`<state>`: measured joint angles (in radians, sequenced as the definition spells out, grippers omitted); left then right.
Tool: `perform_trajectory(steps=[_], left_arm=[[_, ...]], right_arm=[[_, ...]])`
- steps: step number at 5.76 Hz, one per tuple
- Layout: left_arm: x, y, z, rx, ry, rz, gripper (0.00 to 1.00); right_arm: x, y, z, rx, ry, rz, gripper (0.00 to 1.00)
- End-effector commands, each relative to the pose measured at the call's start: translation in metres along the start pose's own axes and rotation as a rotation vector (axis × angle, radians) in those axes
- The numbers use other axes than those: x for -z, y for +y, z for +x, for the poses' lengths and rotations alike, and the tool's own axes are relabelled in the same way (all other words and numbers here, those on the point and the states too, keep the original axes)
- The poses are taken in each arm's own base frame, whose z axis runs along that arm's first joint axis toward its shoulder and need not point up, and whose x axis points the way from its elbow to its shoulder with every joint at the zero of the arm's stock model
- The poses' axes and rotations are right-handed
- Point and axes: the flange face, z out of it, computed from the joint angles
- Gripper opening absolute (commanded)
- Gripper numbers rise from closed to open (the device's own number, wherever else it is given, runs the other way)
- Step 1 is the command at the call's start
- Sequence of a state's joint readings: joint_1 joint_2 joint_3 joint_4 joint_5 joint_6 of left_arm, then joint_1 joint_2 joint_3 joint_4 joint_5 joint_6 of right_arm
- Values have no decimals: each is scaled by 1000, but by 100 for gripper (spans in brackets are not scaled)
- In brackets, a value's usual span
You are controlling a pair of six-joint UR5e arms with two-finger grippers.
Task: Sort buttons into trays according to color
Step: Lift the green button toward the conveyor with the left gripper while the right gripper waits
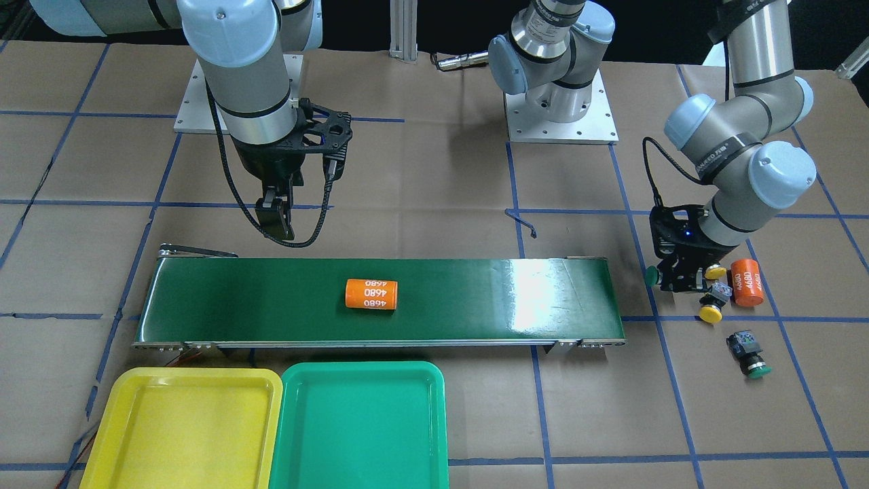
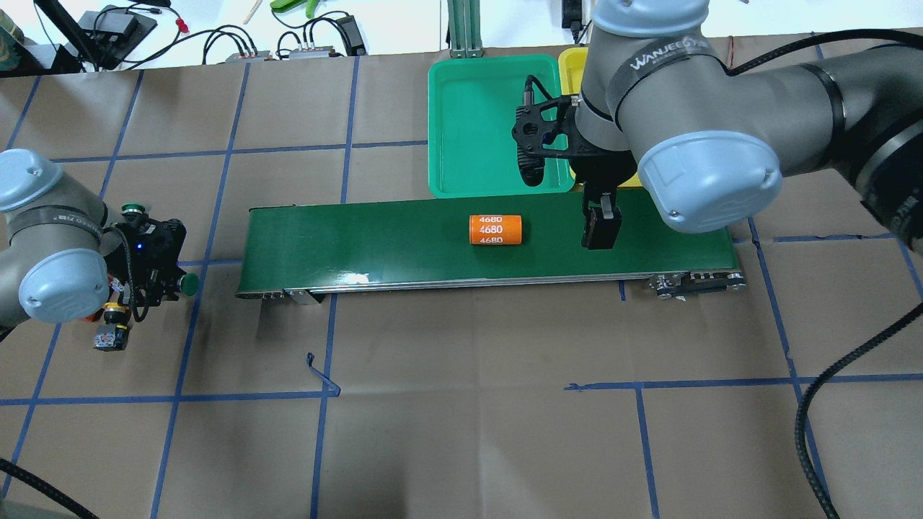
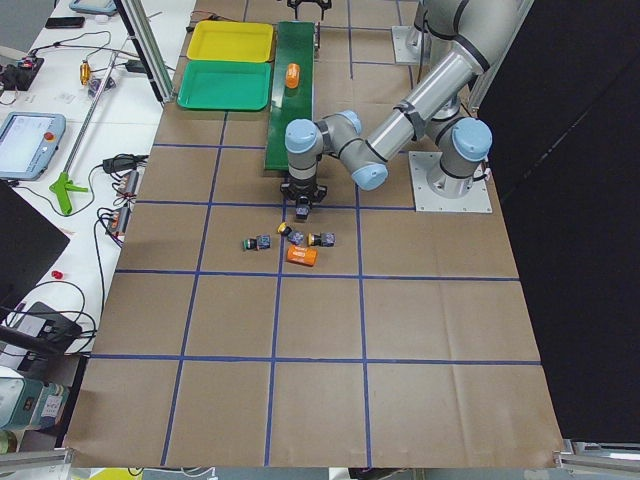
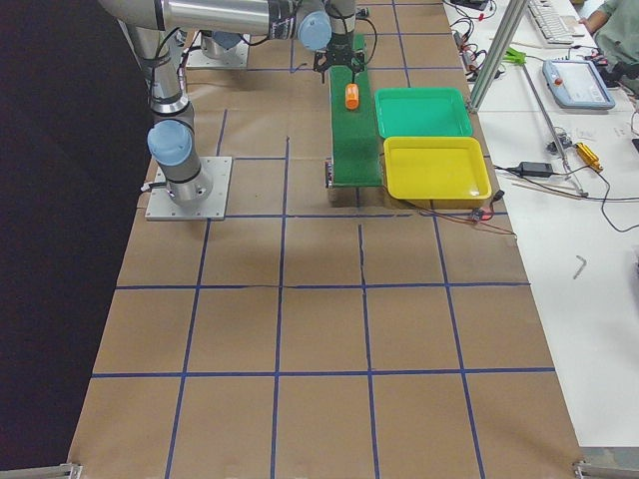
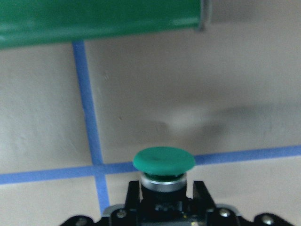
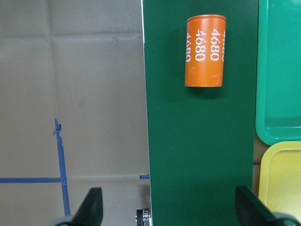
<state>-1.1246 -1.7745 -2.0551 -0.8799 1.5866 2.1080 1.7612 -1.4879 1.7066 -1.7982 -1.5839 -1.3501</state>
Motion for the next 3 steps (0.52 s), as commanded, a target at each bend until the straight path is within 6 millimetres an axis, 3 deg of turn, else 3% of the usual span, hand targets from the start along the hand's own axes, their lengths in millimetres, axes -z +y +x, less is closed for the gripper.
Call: perform_trajectory(steps=[1, 2, 3], left_arm=[[42, -63, -22, 124, -1, 4, 0], [39, -113, -33, 144, 2, 1, 0], [22, -155, -42, 193, 15, 1, 0]], right_arm=[[13, 0, 3, -3, 1, 3, 100], [23, -2, 4, -39, 16, 2, 100], [22, -4, 1, -40, 10, 2, 100]])
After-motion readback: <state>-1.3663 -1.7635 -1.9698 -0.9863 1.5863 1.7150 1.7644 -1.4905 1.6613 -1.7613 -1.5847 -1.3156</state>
